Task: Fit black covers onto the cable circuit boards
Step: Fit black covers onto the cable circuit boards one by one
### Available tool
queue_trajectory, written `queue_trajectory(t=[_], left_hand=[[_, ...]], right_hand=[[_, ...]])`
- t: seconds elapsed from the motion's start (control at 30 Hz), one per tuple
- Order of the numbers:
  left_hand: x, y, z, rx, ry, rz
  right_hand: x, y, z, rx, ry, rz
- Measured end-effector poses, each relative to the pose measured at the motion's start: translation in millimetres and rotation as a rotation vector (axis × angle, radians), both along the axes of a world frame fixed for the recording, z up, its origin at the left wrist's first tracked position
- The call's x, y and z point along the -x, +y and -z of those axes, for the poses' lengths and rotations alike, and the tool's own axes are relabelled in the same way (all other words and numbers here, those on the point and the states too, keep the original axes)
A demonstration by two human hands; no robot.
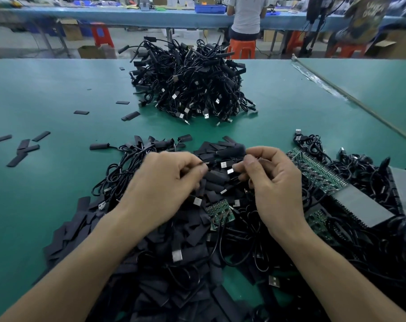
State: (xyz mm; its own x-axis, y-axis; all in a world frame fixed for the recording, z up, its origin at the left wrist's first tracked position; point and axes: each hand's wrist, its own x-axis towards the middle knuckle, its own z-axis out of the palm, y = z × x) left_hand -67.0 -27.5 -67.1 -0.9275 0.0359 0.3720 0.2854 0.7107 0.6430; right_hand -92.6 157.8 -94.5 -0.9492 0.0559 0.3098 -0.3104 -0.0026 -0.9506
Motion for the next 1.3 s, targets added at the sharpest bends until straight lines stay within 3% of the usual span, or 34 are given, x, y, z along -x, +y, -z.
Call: queue_trajectory(t=[0.13,0.23,0.27,0.33,0.4,0.5,0.57,0.67,0.8,1.0,1.3], left_hand=[[6,-24,-8,0.067,0.184,-0.291],[12,-35,-4,0.177,0.181,-0.423],[14,-36,0,0.227,0.141,-0.445],[17,-35,8,0.333,0.045,-0.479],[15,-32,11,0.427,0.018,-0.519],[9,-26,3,0.460,0.202,-0.435],[4,-14,-4,0.228,0.219,-0.189],[-5,10,-5,-0.217,-0.056,0.178],[-8,25,7,-0.455,-0.171,0.273],[-8,26,8,-0.715,-0.235,0.330],[-8,26,7,-0.779,-0.242,0.304]], right_hand=[[-5,0,8,-0.534,0.098,-0.060],[-7,1,13,-0.942,0.103,-0.151],[-8,1,12,-0.991,0.107,-0.159],[-7,2,9,-0.904,0.082,-0.202],[-6,2,6,-0.673,0.052,-0.251],[-4,2,2,-0.318,0.034,-0.233],[-3,2,0,-0.139,0.017,-0.212],[0,2,-2,0.075,-0.029,-0.228],[0,2,-5,0.285,-0.166,-0.387],[-4,0,-11,0.413,-0.329,-0.585],[-7,-1,-11,0.399,-0.389,-0.638]])
